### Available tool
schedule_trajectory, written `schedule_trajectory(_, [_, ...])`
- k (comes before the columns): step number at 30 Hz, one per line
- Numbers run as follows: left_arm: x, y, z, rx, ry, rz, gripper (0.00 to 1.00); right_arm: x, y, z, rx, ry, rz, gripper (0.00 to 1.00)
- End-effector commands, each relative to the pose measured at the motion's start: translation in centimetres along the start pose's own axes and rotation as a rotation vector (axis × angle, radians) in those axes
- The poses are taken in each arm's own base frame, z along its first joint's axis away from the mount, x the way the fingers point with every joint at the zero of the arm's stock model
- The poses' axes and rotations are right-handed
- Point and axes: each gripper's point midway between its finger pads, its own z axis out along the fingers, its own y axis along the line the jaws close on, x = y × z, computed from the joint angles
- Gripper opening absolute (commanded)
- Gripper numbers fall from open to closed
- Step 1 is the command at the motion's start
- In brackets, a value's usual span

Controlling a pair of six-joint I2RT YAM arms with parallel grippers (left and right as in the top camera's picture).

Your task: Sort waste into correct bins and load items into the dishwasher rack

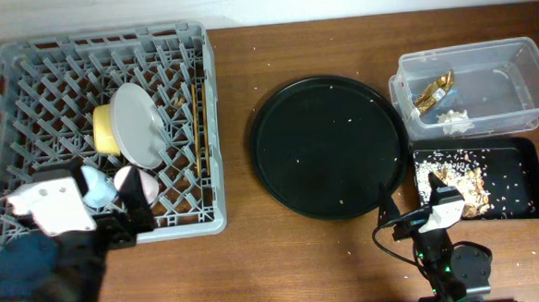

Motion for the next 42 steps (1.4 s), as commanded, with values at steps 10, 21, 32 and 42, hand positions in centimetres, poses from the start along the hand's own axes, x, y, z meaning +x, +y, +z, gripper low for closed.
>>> schedule_trajectory(10, [14.8, 0.4, 7.1, 0.105, -0.462, 0.034, 0.99, 0.3, -0.2, 0.0, 0.012, 0.004, 0.004, 0.98])
schedule_trajectory(21, [20.2, 1.0, 9.3, 0.083, -0.236, 0.04, 0.99, 0.3, -0.2, 0.0, 0.012, 0.004, 0.004, 0.98])
schedule_trajectory(32, [20.2, 1.0, 9.3, 0.083, -0.236, 0.04, 0.99, 0.3, -0.2, 0.0, 0.011, 0.004, 0.004, 0.98])
schedule_trajectory(42, [20.2, 1.0, 9.3, 0.083, -0.236, 0.04, 0.99, 0.3, -0.2, 0.0, 0.011, 0.004, 0.004, 0.98])
